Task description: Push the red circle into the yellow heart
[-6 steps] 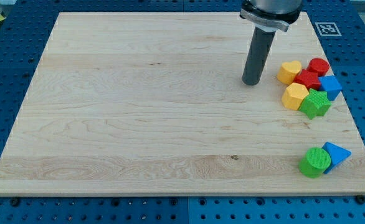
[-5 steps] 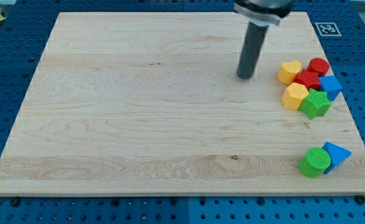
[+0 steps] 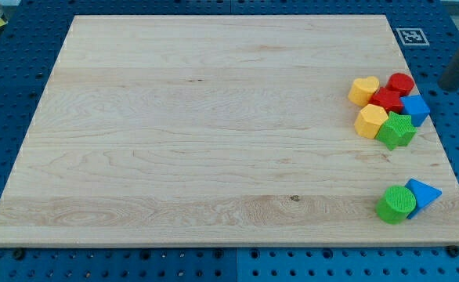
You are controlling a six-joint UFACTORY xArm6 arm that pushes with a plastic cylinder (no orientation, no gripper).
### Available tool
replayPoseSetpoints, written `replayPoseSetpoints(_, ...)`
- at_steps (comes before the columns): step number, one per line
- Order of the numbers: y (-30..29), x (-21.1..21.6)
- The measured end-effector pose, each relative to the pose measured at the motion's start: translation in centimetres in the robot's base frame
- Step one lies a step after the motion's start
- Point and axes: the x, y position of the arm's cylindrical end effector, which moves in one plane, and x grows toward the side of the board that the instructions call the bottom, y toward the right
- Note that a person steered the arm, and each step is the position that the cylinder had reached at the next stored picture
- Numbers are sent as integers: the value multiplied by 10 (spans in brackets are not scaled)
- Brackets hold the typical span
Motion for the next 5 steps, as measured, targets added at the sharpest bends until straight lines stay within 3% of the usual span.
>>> replayPoseSetpoints(3,-158,13)
replayPoseSetpoints(5,-144,19)
